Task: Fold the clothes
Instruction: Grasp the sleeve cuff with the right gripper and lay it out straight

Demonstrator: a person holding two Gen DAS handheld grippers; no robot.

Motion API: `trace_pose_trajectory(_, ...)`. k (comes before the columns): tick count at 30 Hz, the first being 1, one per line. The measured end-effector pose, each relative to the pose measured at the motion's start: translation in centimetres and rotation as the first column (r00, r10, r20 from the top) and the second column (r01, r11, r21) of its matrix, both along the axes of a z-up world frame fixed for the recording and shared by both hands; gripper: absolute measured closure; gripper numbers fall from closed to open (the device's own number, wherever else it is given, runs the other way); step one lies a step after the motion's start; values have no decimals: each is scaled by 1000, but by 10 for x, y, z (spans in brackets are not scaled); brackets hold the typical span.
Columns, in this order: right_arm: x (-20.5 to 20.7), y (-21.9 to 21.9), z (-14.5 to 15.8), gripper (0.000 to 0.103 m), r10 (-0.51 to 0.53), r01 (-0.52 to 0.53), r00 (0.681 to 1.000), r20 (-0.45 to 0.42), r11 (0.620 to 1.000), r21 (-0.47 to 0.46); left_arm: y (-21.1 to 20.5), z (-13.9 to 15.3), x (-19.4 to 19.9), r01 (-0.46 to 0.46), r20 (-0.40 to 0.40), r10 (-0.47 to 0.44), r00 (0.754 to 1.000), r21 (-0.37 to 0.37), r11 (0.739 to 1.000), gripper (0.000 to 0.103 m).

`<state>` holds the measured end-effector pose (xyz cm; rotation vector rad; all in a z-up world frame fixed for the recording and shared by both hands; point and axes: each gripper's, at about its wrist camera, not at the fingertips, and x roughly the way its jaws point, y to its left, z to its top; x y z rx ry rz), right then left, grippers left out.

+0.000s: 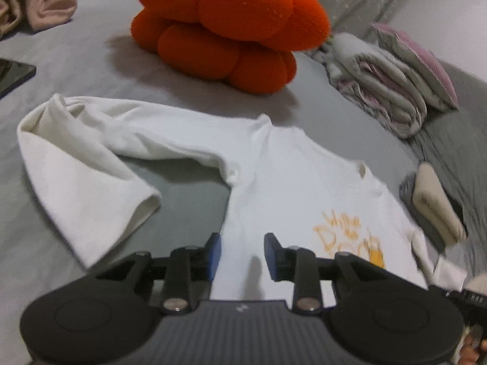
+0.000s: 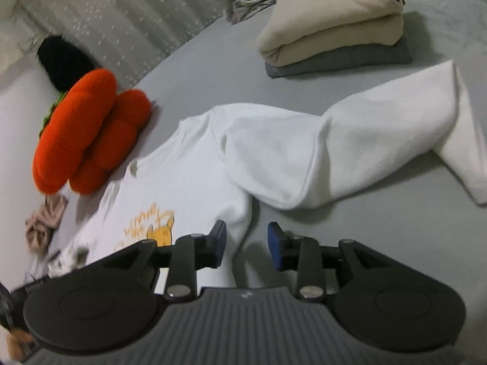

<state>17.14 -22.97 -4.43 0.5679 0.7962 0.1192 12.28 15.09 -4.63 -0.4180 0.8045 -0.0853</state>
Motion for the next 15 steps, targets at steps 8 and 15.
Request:
trace_pose_trajectory(8, -32, 2, 1, 69, 59, -60, 998, -16, 996, -66, 6, 2, -25, 39, -22, -39, 999, 34, 999, 72)
trace_pose_trajectory(15, -41, 7, 1, 69, 74, -75, 997, -11, 996, -44, 6, 2, -37, 48, -31, -47, 998, 32, 998, 72)
